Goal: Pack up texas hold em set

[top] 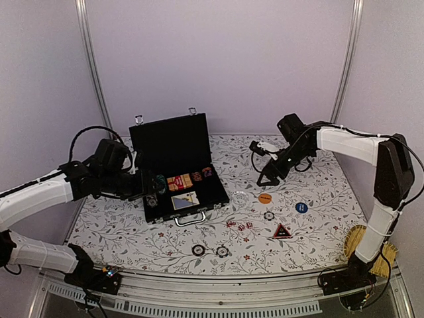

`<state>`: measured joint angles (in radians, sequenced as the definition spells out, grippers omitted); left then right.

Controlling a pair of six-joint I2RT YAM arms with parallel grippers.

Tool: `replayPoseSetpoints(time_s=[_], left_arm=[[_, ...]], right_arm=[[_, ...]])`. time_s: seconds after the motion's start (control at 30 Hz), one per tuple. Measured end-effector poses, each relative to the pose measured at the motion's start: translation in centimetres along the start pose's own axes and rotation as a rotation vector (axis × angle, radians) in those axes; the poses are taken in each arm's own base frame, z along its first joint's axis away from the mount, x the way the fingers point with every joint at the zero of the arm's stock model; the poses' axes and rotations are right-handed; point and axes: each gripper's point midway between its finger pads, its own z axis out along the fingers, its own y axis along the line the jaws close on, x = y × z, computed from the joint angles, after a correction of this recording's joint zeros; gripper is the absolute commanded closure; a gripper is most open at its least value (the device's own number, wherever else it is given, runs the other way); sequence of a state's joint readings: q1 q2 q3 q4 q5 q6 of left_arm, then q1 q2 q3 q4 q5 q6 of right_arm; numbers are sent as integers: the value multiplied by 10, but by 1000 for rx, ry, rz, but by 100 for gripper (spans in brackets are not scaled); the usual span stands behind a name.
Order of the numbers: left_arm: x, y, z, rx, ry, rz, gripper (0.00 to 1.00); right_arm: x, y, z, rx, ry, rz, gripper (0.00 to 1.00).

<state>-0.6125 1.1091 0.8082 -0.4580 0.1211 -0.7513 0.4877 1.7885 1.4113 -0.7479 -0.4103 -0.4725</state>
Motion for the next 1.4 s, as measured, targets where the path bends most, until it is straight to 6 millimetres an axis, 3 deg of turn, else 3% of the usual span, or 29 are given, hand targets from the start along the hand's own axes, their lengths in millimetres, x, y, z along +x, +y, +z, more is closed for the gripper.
replayPoseSetpoints(time_s=[0.17, 0.47, 0.7, 1.4], left_arm=[[13, -4, 17, -33, 57, 44, 40], [32, -10, 34, -36, 113, 85, 39], [33, -17, 39, -16, 110, 97, 39], [36, -16, 48, -20, 123, 98, 39]], right_arm=[[-4, -3, 30, -38, 89, -13, 23], [8, 22, 74, -79, 240, -100, 18], [7, 13, 102, -63, 300, -99, 10], [13, 15, 125, -28, 377, -105, 10]])
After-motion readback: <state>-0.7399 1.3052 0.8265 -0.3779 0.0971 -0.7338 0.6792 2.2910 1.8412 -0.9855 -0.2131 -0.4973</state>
